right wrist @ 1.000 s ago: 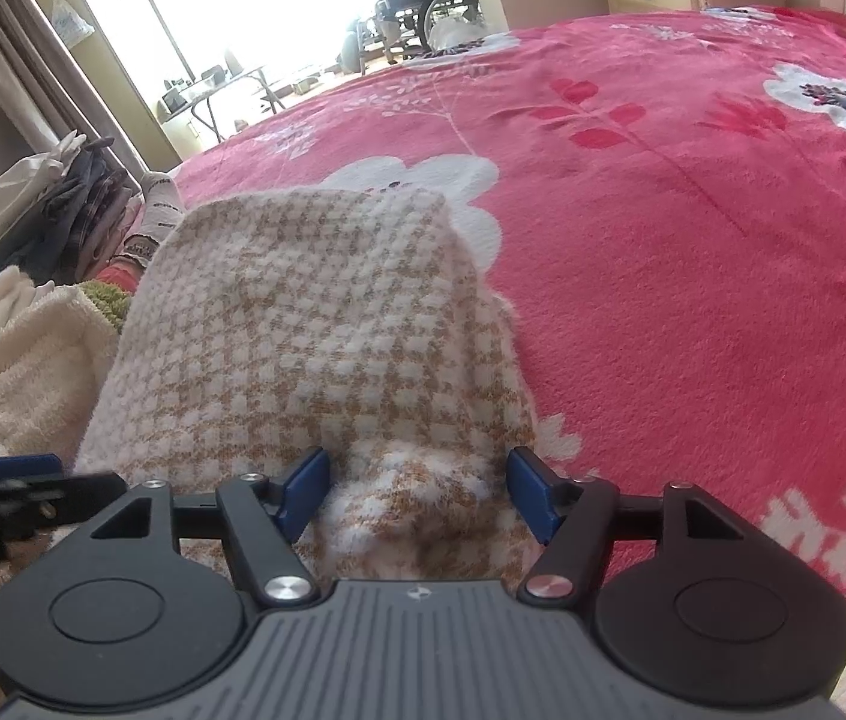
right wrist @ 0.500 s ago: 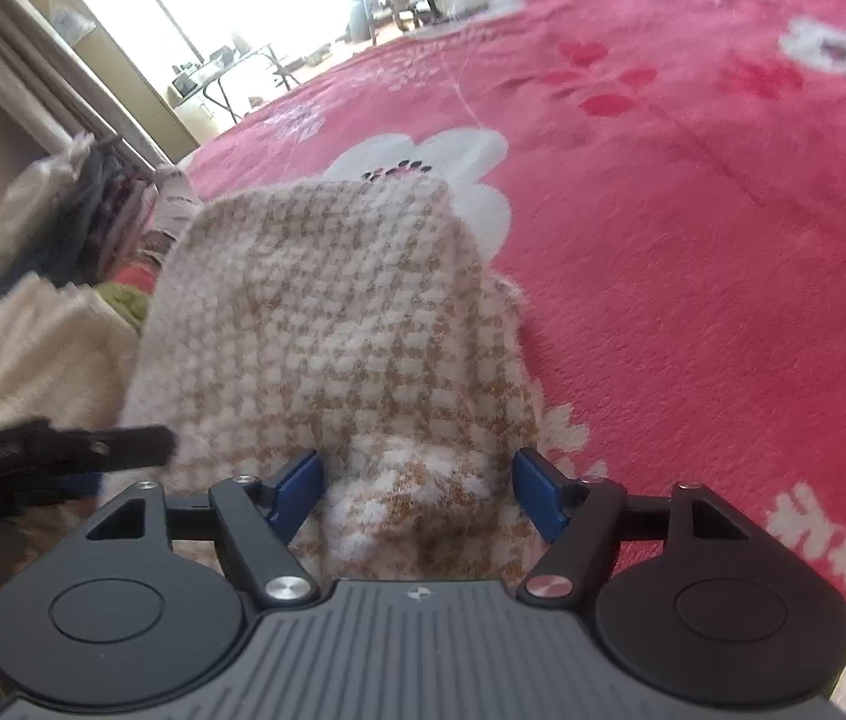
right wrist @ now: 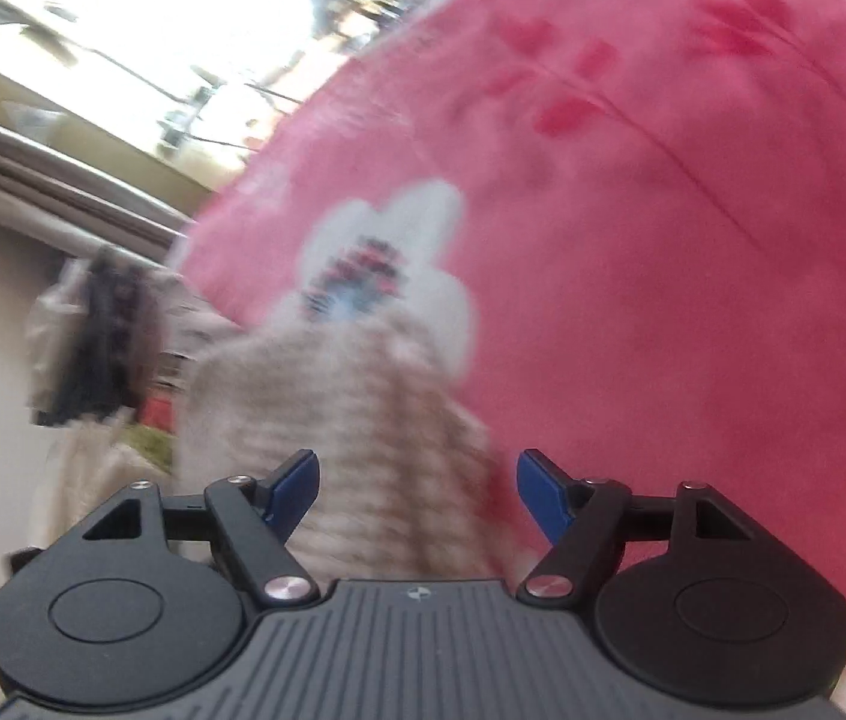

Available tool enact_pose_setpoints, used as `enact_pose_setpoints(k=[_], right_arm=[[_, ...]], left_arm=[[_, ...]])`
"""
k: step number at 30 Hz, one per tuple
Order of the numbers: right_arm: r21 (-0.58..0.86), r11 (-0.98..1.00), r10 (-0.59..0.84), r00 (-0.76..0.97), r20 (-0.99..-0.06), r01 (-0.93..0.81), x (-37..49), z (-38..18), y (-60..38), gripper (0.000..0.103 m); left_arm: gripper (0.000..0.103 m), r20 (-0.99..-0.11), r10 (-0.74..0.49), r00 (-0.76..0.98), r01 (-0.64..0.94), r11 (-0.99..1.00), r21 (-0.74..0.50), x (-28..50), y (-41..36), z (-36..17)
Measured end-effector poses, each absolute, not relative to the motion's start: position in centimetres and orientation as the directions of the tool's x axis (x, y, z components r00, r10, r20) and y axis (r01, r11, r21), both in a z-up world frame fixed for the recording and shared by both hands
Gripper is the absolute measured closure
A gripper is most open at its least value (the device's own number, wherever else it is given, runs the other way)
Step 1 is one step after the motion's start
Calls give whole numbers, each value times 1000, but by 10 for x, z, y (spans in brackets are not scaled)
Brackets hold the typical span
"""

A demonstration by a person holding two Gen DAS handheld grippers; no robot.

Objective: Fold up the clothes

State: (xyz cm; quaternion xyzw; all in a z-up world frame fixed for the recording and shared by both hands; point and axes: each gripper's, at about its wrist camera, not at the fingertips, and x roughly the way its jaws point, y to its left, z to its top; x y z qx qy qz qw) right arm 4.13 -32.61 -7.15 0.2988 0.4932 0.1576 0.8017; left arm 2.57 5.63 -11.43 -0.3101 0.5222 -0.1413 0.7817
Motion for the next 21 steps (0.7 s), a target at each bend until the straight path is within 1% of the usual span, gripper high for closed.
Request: enact_pose_setpoints(k=[3, 5, 8, 14, 17, 19, 21], right_arm=[[619, 783, 560, 503, -658, -62, 45, -56, -303, 27], [539, 824, 544, 510, -666, -175, 50, -40, -275, 27], [388, 857, 514, 493, -702, -340, 64, -20, -221, 27], [173, 826, 448, 437, -780, -537, 108, -10, -101, 24], [47, 769, 380, 396, -836, -637, 117, -20, -40, 19], [-29, 716, 321, 366, -873, -697, 121, -32, -4, 9], [-90, 663, 260, 341, -903, -743, 122, -47, 24, 6]], left_arm=[[0, -720, -546, 429, -106, 761, -640, 22, 56, -114], [0, -715, -539, 446, -97, 765, -637, 18, 55, -113], [0, -706, -530, 469, -85, 769, -634, 13, 55, -112], [0, -674, -541, 502, -36, 766, -642, 4, 54, -105], [1, -654, -545, 525, 20, 775, -631, -4, 51, -97], [1, -640, -553, 534, 50, 776, -628, -8, 51, -93], [1, -620, -566, 543, 80, 770, -633, -11, 51, -88]])
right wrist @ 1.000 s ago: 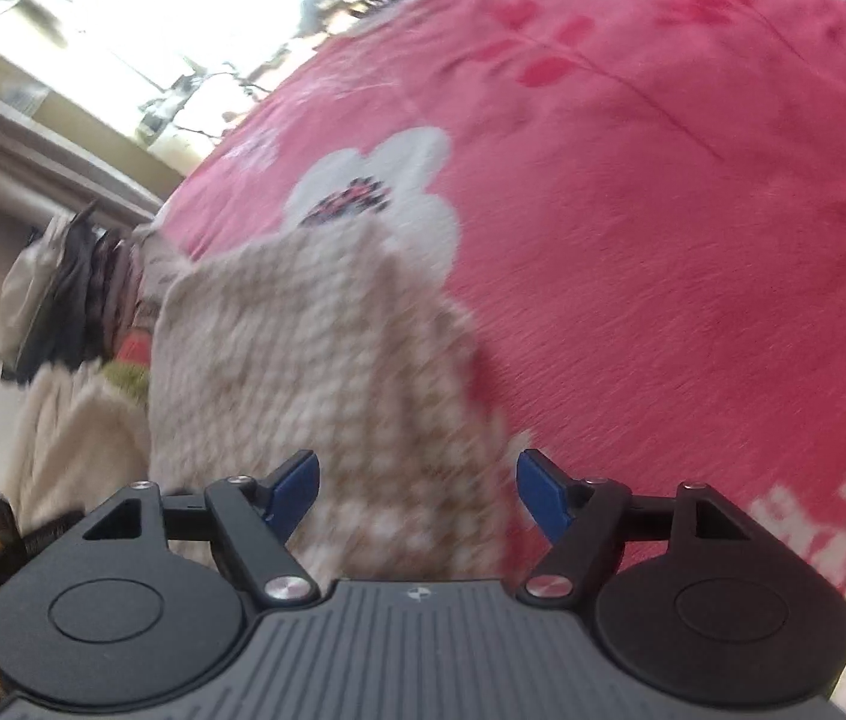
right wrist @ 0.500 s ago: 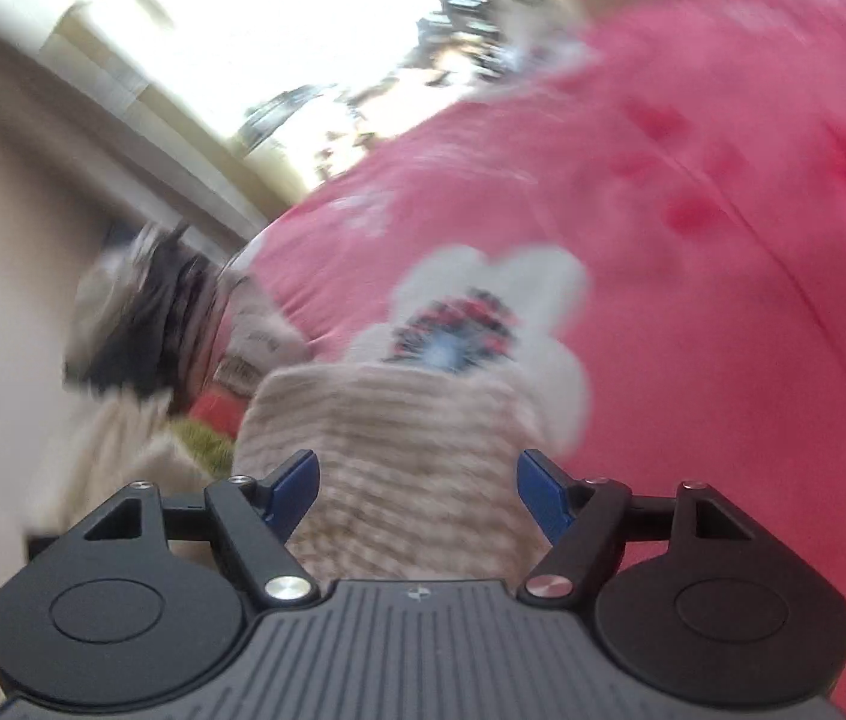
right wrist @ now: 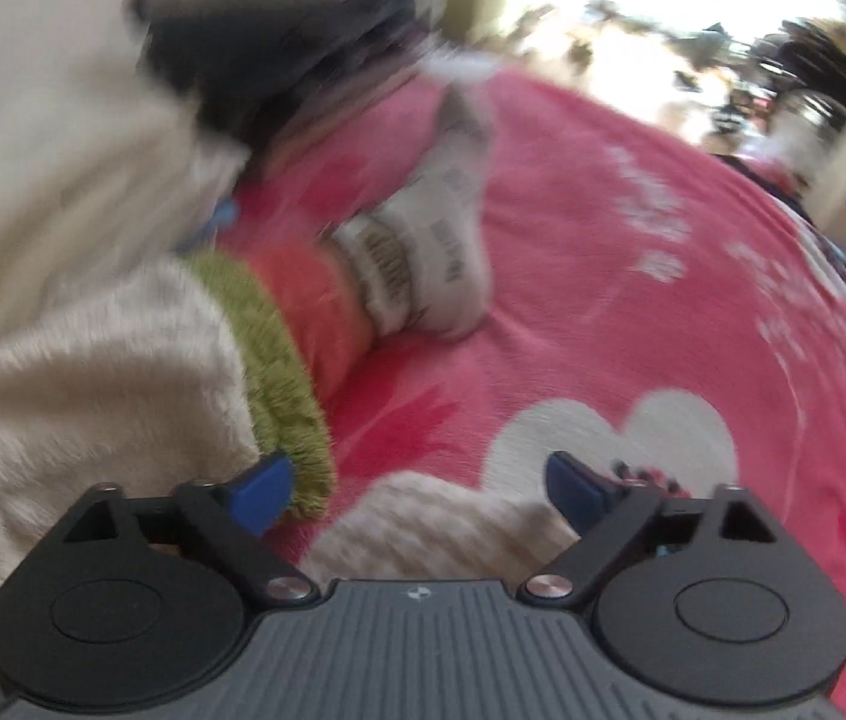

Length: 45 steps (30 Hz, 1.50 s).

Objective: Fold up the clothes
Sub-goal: 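Close both grippers on the edges of the folded houndstooth cardigan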

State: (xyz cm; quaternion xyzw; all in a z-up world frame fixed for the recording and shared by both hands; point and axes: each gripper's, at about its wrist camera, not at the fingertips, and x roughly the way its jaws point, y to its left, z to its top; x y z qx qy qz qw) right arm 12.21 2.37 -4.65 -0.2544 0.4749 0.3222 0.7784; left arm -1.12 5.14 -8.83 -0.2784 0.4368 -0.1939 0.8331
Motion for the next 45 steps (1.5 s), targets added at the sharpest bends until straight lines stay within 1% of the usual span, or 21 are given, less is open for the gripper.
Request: enact_pose_setpoints(k=[3, 6, 7, 12, 16, 17, 20, 24, 27, 29, 30, 31, 32, 33, 34, 36, 39, 42, 45], right_arm=[[-173, 585, 134, 304, -943, -793, 120, -76, 48, 6], [-309, 486, -8, 350, -937, -818, 115, -102, 48, 6], [-330, 465, -29, 358, -933, -822, 114, -106, 44, 6], [-302, 484, -36, 326, -945, -822, 119, -101, 29, 6], [-288, 493, -32, 314, -949, -821, 120, -99, 21, 6], [-283, 500, -24, 314, -949, -819, 120, -97, 19, 6], [-259, 527, 13, 312, -950, -810, 119, -93, 12, 6], [-202, 585, 91, 310, -946, -786, 120, -89, -2, 6], [-96, 665, 261, 351, -899, -741, 120, -65, -29, 10], [21, 750, 385, 411, -826, -661, 122, -37, -65, 9], [94, 791, 435, 446, -782, -605, 122, -24, -90, 8], [175, 823, 471, 477, -742, -541, 120, -14, -119, 4], [257, 842, 501, 510, -699, -474, 118, -3, -148, 3], [332, 849, 519, 537, -665, -410, 117, 5, -178, 2], [387, 852, 524, 547, -653, -353, 113, 7, -208, 1], [443, 858, 509, 536, -673, -258, 102, -1, -256, 1], [517, 848, 506, 473, -721, -117, 84, -32, -314, 1], [680, 733, 622, 398, -674, 4, 69, -73, -350, 1], [736, 672, 667, 364, -650, 82, 71, -104, -362, 1]], left_arm=[[1, -591, -585, 555, 119, 759, -641, -16, 53, -83], [1, -565, -604, 563, 140, 743, -654, -18, 55, -81], [1, -561, -609, 561, 140, 738, -661, -18, 56, -81], [1, -563, -628, 538, 142, 726, -673, -19, 64, -83], [0, -598, -687, 413, 67, 678, -732, -19, 71, -102], [0, -599, -707, 374, 51, 661, -749, -18, 70, -107], [0, -616, -712, 336, 69, 671, -738, -16, 60, -114], [0, -617, -712, 335, 74, 673, -736, -13, 58, -118], [0, -622, -711, 328, 79, 677, -732, -15, 60, -119], [0, -625, -711, 322, 72, 677, -733, -16, 63, -121], [0, -623, -714, 320, 65, 673, -737, -16, 65, -123], [0, -624, -714, 317, 64, 673, -737, -16, 66, -123], [0, -626, -714, 315, 63, 674, -736, -16, 67, -123], [0, -627, -714, 313, 62, 674, -736, -16, 67, -123], [0, -627, -715, 309, 58, 672, -738, -16, 67, -124], [0, -626, -719, 303, 46, 667, -744, -18, 65, -124], [0, -623, -723, 299, 31, 659, -751, -19, 68, -126], [0, -627, -719, 300, 30, 664, -747, -15, 58, -127], [0, -629, -717, 301, 27, 666, -745, -14, 55, -124]])
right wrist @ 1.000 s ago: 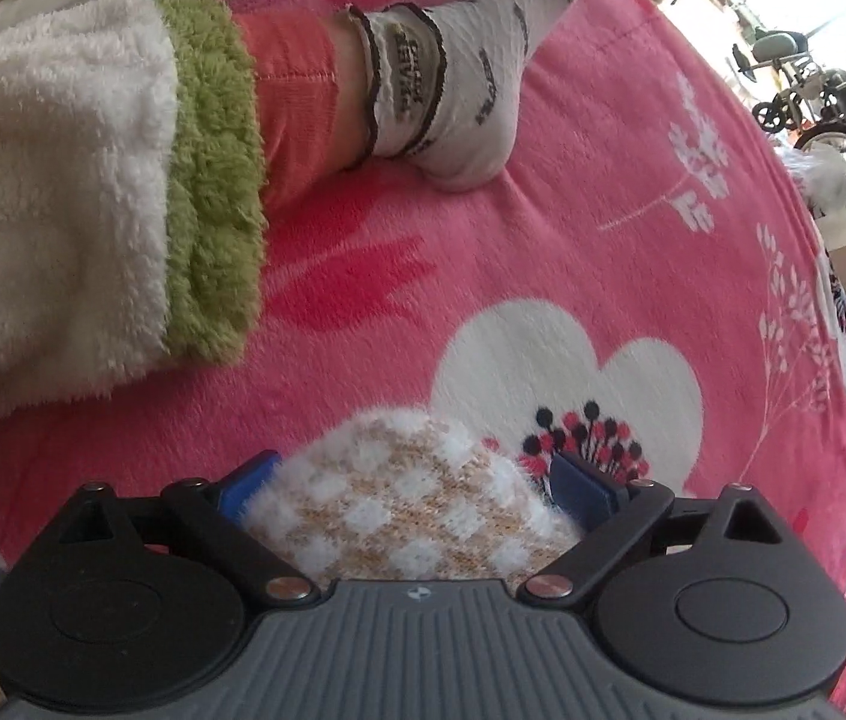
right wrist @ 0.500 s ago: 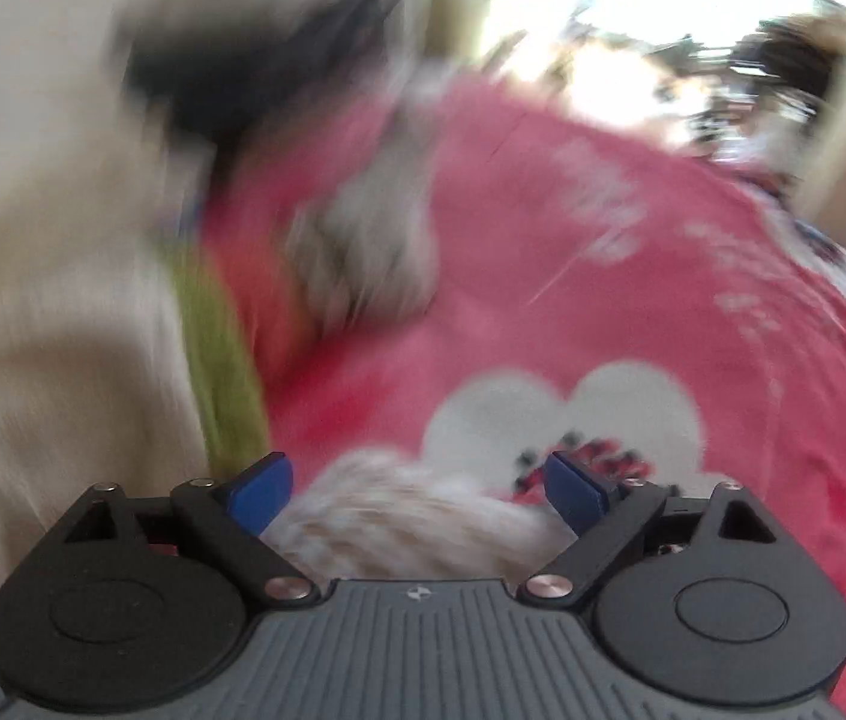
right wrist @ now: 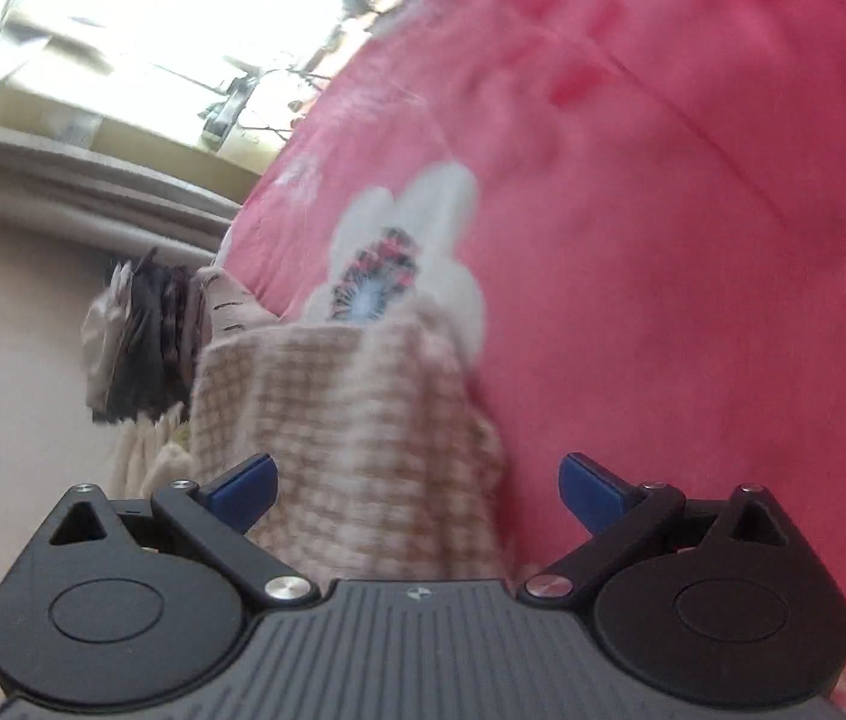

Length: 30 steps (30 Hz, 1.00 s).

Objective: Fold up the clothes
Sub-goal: 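Close both grippers on the edges of the folded houndstooth cardigan, then lift the folded cardigan off the bedspread with both grippers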

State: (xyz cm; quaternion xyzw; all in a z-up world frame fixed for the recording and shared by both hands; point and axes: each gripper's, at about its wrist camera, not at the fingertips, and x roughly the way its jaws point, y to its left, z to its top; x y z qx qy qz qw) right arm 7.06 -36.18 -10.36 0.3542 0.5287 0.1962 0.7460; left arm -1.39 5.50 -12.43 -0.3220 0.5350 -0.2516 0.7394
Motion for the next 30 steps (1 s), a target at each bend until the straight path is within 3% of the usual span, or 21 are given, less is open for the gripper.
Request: enact_pose_setpoints(k=[4, 9, 18, 25, 30], right_arm=[[765, 639, 701, 346, -624, 83, 89, -123, -364, 1], [841, 537, 787, 322, -526, 62, 125, -152, -347, 0], [792, 588, 806, 198, -558, -162, 108, -145, -305, 0], [845, 512, 858, 46, -511, -152, 80, -148, -309, 0], [848, 513, 858, 52, -511, -135, 94, -151, -300, 0]], left_arm=[[0, -630, -712, 309, 26, 669, -743, -18, 53, -126], [0, -632, -710, 311, 25, 671, -741, -21, 52, -127], [0, -632, -709, 313, 20, 670, -742, -16, 44, -128], [0, -631, -713, 305, 21, 668, -744, -16, 44, -130], [0, -628, -719, 297, 22, 663, -749, -14, 45, -131]])
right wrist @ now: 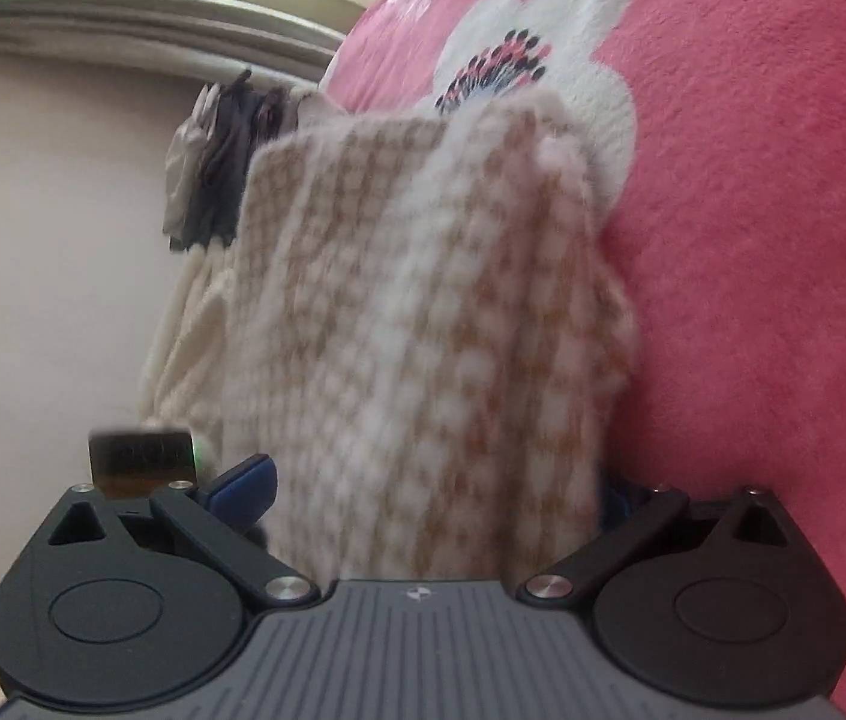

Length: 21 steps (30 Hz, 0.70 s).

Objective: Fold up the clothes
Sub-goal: 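Lift the folded cardigan off the bedspread with both grippers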

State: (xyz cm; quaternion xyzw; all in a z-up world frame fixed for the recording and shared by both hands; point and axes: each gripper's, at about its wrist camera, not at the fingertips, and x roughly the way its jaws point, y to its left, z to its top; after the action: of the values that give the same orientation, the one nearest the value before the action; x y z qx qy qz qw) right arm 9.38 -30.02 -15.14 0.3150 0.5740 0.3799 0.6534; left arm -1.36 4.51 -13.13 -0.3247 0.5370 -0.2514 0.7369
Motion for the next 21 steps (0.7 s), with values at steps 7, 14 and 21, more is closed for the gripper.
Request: enact_pose_setpoints(k=[7, 14, 21], right_arm=[[783, 618, 786, 82, -613, -75, 87, -136, -321, 4], [806, 592, 802, 76, -592, 30, 74, -152, -343, 0], [849, 526, 850, 39, -525, -45, 87, -157, -313, 0]], left_arm=[[0, -626, -725, 287, 23, 659, -752, -11, 51, -133], [0, -631, -722, 285, 24, 663, -748, -12, 51, -131], [0, -633, -718, 288, 23, 667, -745, -14, 49, -128]])
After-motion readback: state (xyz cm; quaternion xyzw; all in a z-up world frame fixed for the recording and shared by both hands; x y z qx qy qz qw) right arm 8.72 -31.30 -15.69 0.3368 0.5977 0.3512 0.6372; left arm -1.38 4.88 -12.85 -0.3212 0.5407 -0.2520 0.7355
